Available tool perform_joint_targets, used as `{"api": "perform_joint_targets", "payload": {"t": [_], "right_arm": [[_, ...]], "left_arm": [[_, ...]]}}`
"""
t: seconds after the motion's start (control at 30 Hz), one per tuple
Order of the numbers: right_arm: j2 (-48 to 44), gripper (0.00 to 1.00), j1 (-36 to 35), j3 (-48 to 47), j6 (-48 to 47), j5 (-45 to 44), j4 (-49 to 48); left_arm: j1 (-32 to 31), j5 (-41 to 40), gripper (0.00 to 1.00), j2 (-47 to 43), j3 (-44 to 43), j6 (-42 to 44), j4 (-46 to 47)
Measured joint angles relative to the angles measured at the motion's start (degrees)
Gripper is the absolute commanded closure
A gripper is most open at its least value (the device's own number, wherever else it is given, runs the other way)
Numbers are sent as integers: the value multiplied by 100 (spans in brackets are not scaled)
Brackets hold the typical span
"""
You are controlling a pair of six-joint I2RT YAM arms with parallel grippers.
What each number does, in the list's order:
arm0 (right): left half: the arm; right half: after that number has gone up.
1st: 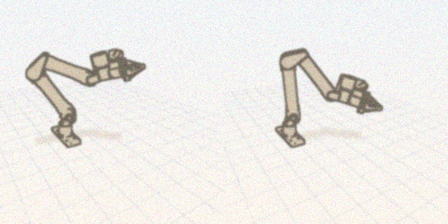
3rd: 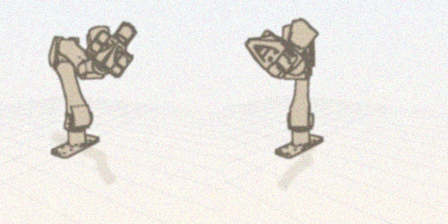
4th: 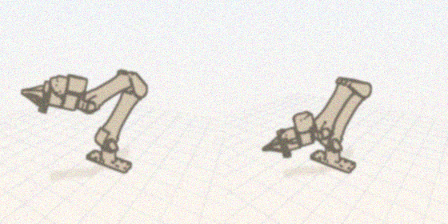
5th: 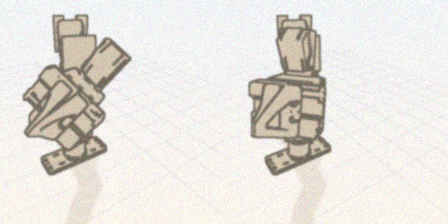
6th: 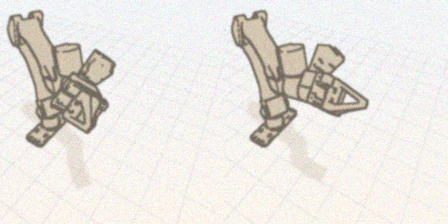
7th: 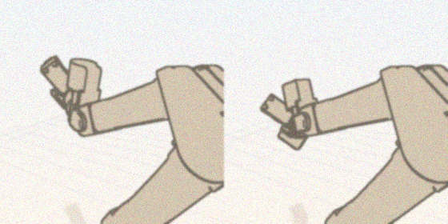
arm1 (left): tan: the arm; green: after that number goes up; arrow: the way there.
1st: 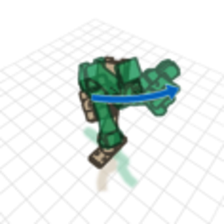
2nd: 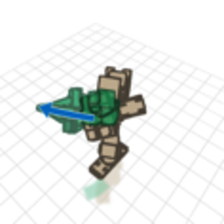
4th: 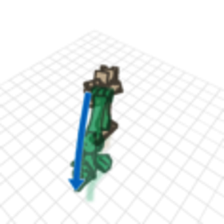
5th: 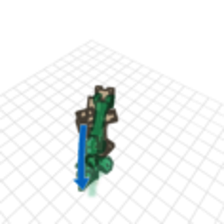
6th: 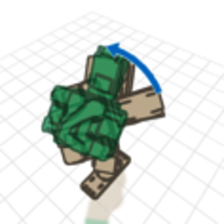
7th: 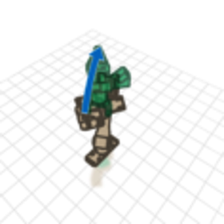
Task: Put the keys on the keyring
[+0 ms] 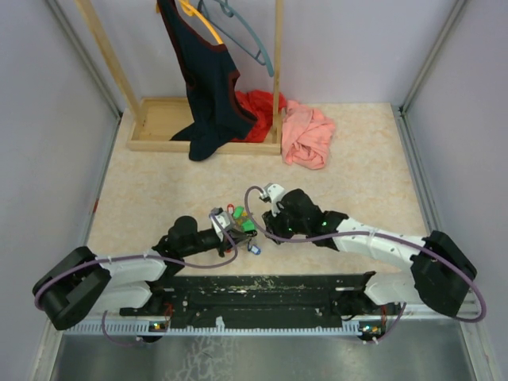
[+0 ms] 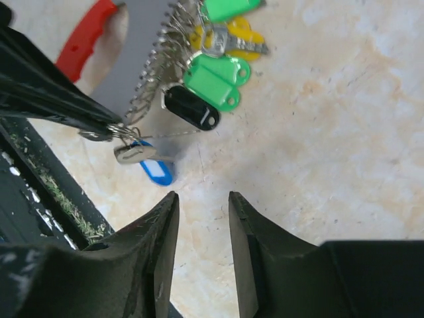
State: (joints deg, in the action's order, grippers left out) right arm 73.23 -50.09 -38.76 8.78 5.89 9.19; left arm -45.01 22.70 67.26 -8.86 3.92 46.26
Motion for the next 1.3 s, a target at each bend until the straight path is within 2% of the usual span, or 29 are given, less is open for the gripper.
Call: {"api": "perform_joint_targets", "payload": {"t": [0.23,0.37,0.6,0.83,1.13,1.3], "right_arm": [[-723,51,0,481,-833,654,-855],[-776,49,0,774,-1193,968,-1388],[-625,48,0,1115,-1292,1292,-2286],[-149,53,50,1178,-1377,1604,-2697],[31,58,481,1178,-1263,2524,-3158],[138,64,527,1163,-1220,2999,-3246]], "left_arm": [[0,24,99,-35,0,101,-164],[0,24,99,-153,0,109,-214],[0,81,99,-269,0,105,-125],[0,234,99,-293,24,111,-55],[0,444,99,-448,129,236,28],[0,516,99,-461,142,258,55]]}}
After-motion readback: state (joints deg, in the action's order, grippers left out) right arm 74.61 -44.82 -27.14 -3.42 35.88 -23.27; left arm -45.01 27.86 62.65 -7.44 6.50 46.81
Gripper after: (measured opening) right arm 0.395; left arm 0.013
